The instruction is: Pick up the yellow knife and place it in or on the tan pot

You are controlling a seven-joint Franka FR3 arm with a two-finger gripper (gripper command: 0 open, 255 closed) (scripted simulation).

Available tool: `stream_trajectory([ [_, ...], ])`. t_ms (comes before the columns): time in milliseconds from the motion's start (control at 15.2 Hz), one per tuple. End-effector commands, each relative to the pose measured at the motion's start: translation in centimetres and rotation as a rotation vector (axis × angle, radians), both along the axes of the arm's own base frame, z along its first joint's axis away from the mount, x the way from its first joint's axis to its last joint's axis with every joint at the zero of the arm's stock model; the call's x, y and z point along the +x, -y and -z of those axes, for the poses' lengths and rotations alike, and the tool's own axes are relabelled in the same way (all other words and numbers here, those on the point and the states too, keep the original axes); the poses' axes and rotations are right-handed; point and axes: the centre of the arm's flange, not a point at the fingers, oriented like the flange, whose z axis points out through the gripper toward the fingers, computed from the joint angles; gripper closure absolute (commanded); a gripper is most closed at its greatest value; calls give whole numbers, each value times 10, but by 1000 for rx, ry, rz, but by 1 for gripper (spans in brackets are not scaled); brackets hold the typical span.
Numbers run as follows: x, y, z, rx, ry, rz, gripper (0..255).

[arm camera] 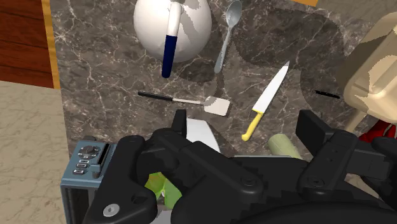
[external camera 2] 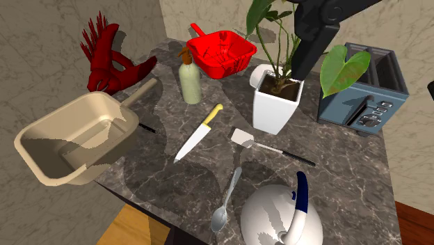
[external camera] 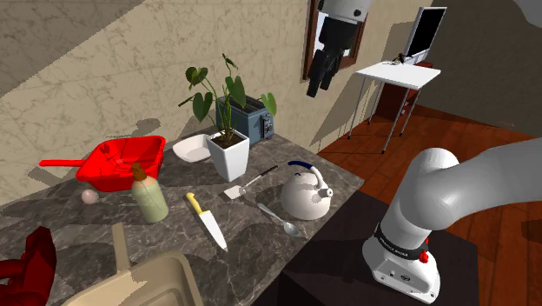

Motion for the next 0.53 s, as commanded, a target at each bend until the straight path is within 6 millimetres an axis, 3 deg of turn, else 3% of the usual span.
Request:
stream_trajectory([
  [0, 0, 0, 0, 0, 0, 0, 0],
  [462, 52, -35, 68, 6, -12, -10, 0],
])
